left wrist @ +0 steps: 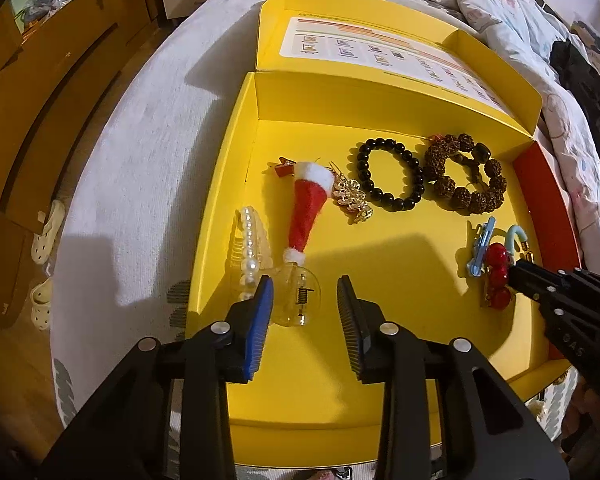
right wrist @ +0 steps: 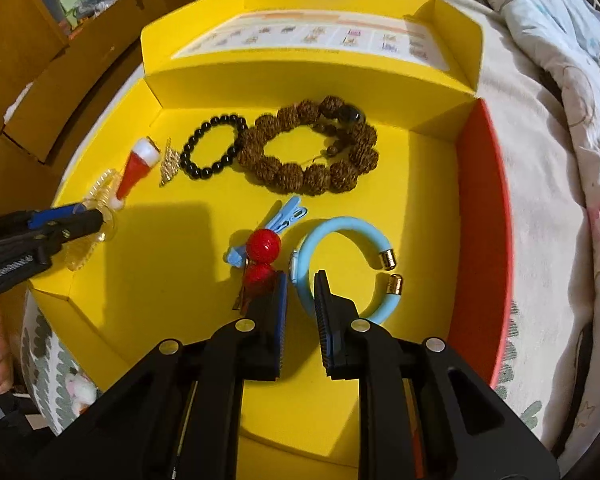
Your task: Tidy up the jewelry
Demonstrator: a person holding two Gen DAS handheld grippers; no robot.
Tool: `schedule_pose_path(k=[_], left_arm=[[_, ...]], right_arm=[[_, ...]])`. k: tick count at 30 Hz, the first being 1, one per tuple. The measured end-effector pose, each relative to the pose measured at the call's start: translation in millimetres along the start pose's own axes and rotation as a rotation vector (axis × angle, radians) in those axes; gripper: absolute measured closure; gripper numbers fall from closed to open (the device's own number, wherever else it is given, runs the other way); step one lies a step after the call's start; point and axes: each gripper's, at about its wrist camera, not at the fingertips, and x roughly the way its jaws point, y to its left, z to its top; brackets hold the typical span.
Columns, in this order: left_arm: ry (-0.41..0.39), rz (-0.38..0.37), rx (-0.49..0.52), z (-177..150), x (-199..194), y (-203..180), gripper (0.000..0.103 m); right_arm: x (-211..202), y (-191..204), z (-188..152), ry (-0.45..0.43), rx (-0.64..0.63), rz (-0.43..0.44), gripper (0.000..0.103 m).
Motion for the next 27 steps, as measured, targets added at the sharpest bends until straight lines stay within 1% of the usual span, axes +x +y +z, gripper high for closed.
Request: schedule_pose_path(k=[2,4,5,8,10,16,20,23,27], left_arm=[[0.002,-0.004,-0.002,0.4,0.6,-0.5,0.075],[0.007,-0.015,-0.001,0.3,1.1,-1.2,0.082],[0.011,-0.020,-0.003,0.1,1.9,-0.9,0.088],[0.010,-0.027,-0.012,1.1,2.4,1.2,0.093],[0.010,-0.036,-0.017,1.4,1.7,2.3,0.094],[0.003,-0.046,-0.025,1.5,-0.3,2.9,0.097],[-0.005,-0.059,-0.035,2.2,-2.7,3.9,0.099],[-0.012,-0.082,-0.043,2.8,-7.1,5.1,0.100],[-0.024,-0.081,-0.042,3.5,-11.2,2.6,0.100]], right_arm=[[4.4,0.1,-0.2,0.002,0.003,0.003,0.083],[7.0,0.7,-0.8,0.003,0.002,0.005,0.083],[7.1,0.8,-1.2,0.001,0.002,0.006,0.083],[6.3,0.6,-3.1,-0.001,0.003,0.004,0.089],[6.0,-0.5,-3.5,0.001,0.008,0.011,0.090],[-3.5,-5.6,-2.3,-0.018,0.027,0.021,0.091],[-15.1,-8.8,-2.2,-0.046,0.040,0.030,0.091],[-24.8,-11.1,-1.4,-0.065,0.048,0.042,0.091],[-38.8,-13.4,-1.1,-0.091,0.056,0.058,0.091]])
